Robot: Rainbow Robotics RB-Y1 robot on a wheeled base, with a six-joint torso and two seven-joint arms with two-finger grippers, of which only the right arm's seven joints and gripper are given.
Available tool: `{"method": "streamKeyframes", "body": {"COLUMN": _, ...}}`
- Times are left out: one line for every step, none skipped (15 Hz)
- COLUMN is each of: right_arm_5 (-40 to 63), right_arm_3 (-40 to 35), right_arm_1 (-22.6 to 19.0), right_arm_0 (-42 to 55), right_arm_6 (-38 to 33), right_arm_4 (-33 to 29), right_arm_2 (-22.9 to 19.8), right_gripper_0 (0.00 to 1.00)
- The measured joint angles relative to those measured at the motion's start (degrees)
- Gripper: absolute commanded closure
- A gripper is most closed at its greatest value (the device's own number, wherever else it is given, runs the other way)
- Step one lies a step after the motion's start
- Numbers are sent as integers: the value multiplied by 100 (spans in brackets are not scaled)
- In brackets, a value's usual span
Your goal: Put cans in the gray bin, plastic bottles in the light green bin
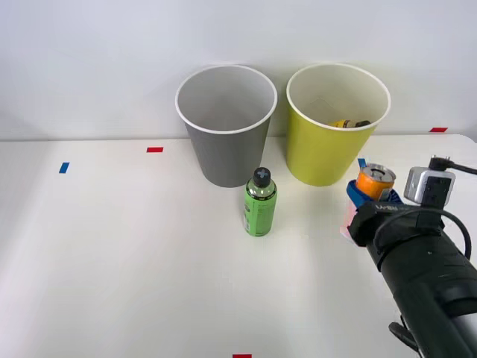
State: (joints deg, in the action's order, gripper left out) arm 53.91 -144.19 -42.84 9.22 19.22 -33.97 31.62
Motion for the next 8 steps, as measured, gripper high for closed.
{"method": "streamKeyframes", "body": {"right_arm_5": -291, "right_arm_3": -2, "right_arm_1": 92, "right_arm_0": 13, "right_arm_6": -3, "right_arm_4": -33, "right_arm_2": -182, "right_gripper_0": 100}}
{"method": "streamKeyframes", "body": {"right_arm_5": -598, "right_arm_3": -2, "right_arm_1": 181, "right_arm_0": 18, "right_arm_6": -4, "right_arm_4": -46, "right_arm_2": -356, "right_gripper_0": 100}}
{"method": "streamKeyframes", "body": {"right_arm_5": -920, "right_arm_3": -3, "right_arm_1": 264, "right_arm_0": 11, "right_arm_6": -5, "right_arm_4": -52, "right_arm_2": -524, "right_gripper_0": 100}}
{"method": "streamKeyframes", "body": {"right_arm_5": -1237, "right_arm_3": -3, "right_arm_1": 329, "right_arm_0": -21, "right_arm_6": -7, "right_arm_4": -55, "right_arm_2": -676, "right_gripper_0": 100}}
{"method": "streamKeyframes", "body": {"right_arm_5": -1522, "right_arm_3": -2, "right_arm_1": 393, "right_arm_0": -76, "right_arm_6": -13, "right_arm_4": -55, "right_arm_2": -810, "right_gripper_0": 100}}
{"method": "streamKeyframes", "body": {"right_arm_5": -1788, "right_arm_3": 1, "right_arm_1": 462, "right_arm_0": -174, "right_arm_6": -18, "right_arm_4": -46, "right_arm_2": -910, "right_gripper_0": 100}}
{"method": "streamKeyframes", "body": {"right_arm_5": -2062, "right_arm_3": 3, "right_arm_1": 532, "right_arm_0": -325, "right_arm_6": -12, "right_arm_4": -4, "right_arm_2": -961, "right_gripper_0": 100}}
{"method": "streamKeyframes", "body": {"right_arm_5": -2264, "right_arm_3": 3, "right_arm_1": 615, "right_arm_0": -526, "right_arm_6": 12, "right_arm_4": 180, "right_arm_2": -984, "right_gripper_0": 100}}
